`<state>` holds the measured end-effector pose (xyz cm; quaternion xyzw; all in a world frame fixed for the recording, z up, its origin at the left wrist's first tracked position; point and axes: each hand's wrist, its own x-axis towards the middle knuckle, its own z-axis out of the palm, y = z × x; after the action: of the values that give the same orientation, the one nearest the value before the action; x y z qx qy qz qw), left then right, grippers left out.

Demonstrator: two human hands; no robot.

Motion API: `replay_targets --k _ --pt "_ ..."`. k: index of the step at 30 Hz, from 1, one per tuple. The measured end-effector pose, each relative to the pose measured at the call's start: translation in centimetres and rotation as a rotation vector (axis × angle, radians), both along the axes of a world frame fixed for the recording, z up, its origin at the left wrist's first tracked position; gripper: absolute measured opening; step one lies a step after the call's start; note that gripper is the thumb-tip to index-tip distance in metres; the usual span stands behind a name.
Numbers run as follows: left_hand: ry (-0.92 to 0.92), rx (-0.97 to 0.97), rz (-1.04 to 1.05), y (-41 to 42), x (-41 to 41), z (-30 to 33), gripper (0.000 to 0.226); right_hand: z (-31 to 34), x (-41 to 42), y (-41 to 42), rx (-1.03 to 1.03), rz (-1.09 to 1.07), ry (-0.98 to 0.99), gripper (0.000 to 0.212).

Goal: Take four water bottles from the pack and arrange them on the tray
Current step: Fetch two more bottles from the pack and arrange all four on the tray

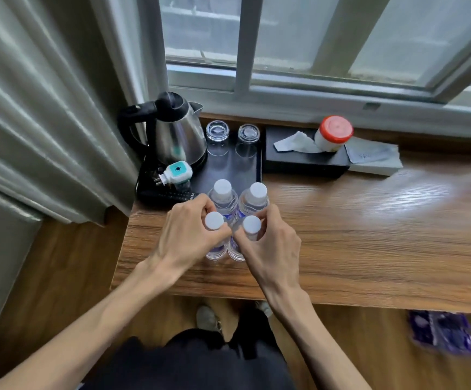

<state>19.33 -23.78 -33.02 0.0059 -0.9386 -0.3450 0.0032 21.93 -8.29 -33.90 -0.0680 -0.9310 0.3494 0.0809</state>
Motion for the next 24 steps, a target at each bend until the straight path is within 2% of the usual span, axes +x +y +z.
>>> replay_targets --k 4,8,14,24 --pt "0.037 0.103 -0.063 -0.5 0.6 -0.7 0.027 -0.3 0.3 0.2 0.006 0.027 0.019 0.035" --pt "0.027 0.207 -0.049 -1.4 1.7 -1.8 0.033 -1.4 1.1 0.7 -0.084 0.047 0.035 0.033" --pt "-0.018 0.294 0.029 -1.7 3.8 -5.1 0.073 -5.2 3.3 1.0 -0.277 -0.01 0.001 0.07" --pt "-0.075 0.411 0.215 0.7 3.6 -10.5 0.066 -10.6 2.9 -1.0 -0.412 -0.117 -0.074 0.074"
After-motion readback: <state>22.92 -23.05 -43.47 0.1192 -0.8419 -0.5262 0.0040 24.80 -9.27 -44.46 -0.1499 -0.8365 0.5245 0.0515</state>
